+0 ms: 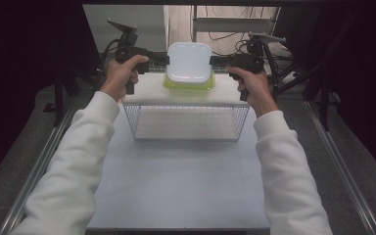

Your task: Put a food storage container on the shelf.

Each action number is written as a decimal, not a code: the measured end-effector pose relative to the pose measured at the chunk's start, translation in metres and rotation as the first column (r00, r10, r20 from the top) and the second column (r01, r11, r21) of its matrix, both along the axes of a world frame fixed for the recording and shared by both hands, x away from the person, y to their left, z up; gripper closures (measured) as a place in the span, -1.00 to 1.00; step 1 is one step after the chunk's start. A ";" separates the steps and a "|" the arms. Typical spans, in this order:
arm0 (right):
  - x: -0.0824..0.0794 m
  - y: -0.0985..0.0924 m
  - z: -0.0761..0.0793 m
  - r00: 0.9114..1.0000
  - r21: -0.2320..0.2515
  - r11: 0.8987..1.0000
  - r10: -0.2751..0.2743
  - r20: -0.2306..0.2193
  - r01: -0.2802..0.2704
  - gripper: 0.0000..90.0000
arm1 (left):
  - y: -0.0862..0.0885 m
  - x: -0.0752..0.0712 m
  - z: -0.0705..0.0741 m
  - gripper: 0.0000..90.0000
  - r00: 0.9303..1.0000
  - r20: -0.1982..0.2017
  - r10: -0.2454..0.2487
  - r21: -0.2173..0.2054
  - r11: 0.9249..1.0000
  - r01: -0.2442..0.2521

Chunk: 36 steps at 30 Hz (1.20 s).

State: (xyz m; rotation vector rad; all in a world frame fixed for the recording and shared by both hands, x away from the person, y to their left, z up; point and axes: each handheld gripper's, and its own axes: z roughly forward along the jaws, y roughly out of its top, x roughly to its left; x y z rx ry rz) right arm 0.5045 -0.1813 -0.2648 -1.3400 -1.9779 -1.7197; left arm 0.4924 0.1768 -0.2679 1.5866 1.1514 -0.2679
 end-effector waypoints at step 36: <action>0.030 -0.002 -0.010 0.985 0.085 0.993 -0.064 -0.157 0.078 0.50 | 0.005 0.028 -0.016 0.60 0.997 -0.064 0.037 -0.108 0.993 -0.044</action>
